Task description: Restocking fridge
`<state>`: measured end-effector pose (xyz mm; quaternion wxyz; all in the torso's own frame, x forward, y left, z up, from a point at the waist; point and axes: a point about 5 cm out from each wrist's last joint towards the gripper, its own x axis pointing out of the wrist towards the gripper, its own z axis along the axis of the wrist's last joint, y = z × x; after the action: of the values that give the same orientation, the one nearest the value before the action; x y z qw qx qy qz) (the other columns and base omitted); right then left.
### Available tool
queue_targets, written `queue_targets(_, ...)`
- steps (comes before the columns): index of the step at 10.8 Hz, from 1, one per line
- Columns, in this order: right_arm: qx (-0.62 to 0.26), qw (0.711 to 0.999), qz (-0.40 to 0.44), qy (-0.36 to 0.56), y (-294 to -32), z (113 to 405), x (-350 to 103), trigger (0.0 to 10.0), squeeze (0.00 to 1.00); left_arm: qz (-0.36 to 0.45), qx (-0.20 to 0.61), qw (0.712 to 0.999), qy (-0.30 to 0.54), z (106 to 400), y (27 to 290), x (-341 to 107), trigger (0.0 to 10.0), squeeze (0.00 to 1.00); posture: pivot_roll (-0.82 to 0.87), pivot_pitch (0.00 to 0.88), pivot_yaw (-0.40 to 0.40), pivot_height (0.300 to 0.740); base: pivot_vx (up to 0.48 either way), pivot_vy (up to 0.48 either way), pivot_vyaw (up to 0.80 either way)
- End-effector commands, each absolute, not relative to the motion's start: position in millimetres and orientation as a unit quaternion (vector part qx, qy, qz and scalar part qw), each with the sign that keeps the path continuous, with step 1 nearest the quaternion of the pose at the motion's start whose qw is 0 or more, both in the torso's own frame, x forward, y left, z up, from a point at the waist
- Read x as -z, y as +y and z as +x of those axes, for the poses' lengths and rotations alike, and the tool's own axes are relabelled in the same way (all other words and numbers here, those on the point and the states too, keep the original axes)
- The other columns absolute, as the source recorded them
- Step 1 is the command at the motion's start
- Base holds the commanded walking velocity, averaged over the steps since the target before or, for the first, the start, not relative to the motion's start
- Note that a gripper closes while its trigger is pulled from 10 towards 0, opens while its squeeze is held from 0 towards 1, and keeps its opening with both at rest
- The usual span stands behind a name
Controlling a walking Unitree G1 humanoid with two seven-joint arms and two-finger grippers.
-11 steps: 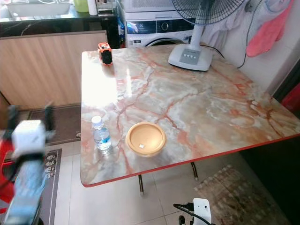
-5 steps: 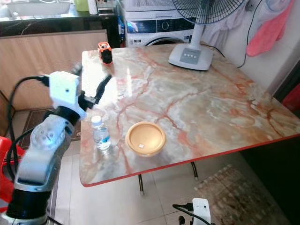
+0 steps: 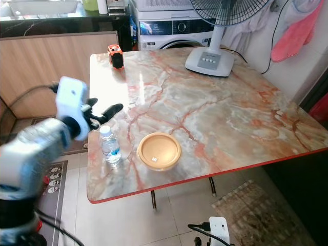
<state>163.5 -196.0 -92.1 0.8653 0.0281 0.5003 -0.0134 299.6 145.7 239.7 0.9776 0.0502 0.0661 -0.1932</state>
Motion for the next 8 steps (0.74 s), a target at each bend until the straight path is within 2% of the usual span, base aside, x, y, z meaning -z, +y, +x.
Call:
queue_targets(1, 0.016, 0.863, 0.028, 0.504, -198.2, 162.1, 92.5, 10.0, 0.00, 0.066, 0.221, 0.970, 0.074, 296.5, 139.9, -243.5, 10.0, 0.00, 0.08, 0.000, -0.054, 0.740, 0.000, 0.000, 0.00)
queue_targets(2, 0.016, 0.863, 0.028, 0.504, -197.9, 162.4, 92.4, 10.0, 0.00, 0.089, 0.253, 0.959, 0.089, 294.0, 137.6, -242.6, 10.0, 0.00, 0.08, 0.000, -0.055, 0.740, 0.000, 0.000, 0.00)
queue_targets(4, 0.013, 0.862, 0.025, 0.505, -197.7, 162.7, 92.4, 10.0, 0.00, 0.122, 0.216, 0.962, 0.119, 304.6, 150.7, -239.4, 10.0, 0.00, 0.08, 0.000, -0.050, 0.740, 0.000, 0.000, 0.00)
queue_targets(8, 0.012, 0.861, 0.026, 0.507, -197.5, 161.8, 92.8, 10.0, 0.00, 0.101, 0.246, 0.951, 0.157, 303.5, 148.1, -232.7, 10.0, 0.00, 0.07, 0.000, -0.043, 0.740, 0.000, 0.000, 0.00)
